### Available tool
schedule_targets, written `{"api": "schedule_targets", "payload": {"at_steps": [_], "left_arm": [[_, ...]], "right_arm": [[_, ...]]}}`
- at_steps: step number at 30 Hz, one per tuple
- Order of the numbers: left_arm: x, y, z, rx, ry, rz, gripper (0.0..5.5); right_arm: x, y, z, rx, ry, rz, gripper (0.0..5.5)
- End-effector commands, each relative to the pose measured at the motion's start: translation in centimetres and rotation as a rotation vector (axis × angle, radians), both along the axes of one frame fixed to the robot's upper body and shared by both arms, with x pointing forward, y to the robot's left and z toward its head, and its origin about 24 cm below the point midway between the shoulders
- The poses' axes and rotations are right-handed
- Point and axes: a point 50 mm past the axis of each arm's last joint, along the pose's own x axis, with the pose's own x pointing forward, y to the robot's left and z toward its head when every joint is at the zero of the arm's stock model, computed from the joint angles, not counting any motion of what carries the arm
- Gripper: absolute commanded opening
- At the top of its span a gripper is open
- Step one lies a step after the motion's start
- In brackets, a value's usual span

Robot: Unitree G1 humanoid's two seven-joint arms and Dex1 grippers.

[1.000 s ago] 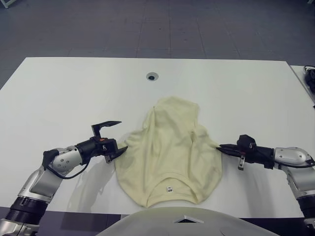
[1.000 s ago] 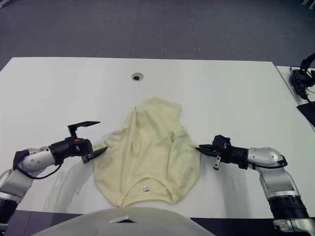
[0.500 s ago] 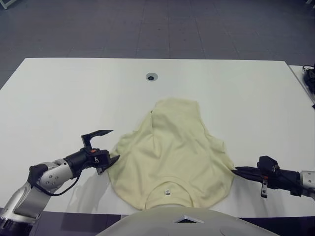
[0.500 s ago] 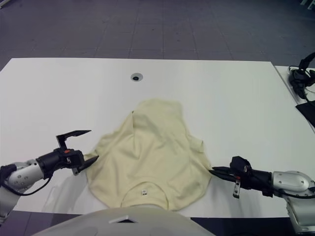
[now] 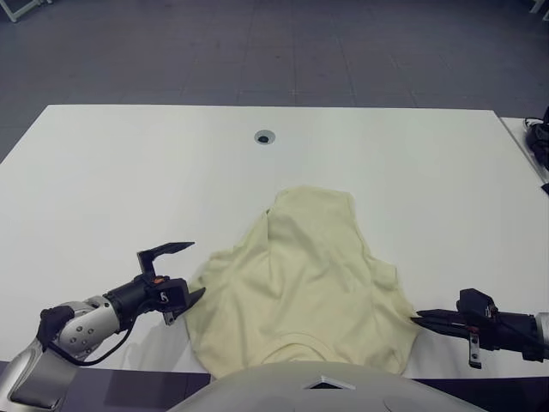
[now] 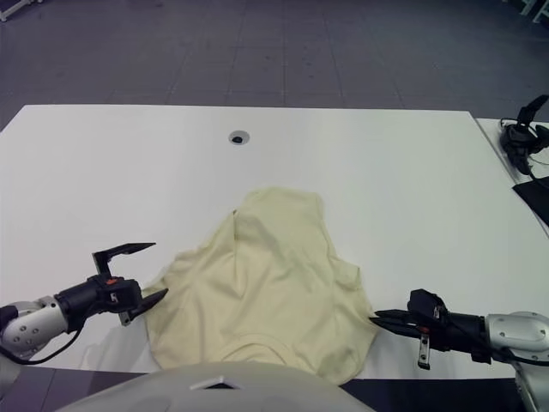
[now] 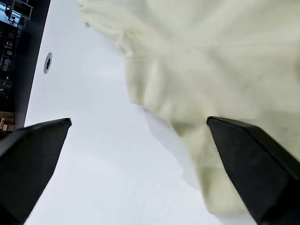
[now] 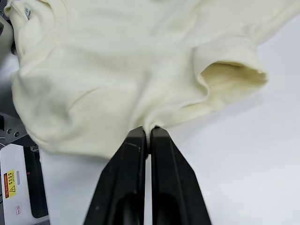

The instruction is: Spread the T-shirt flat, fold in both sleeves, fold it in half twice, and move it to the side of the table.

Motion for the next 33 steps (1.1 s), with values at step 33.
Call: {"api": "schedule_targets", "payload": {"at_steps": [33], "left_arm": [[-0.4,1.0,0.2,0.031,-0.002,0.039,5.40]], "right_arm": [[0.5,-1.8,-0.3,-0.015,-0.004,-0.085,0.33]]}}
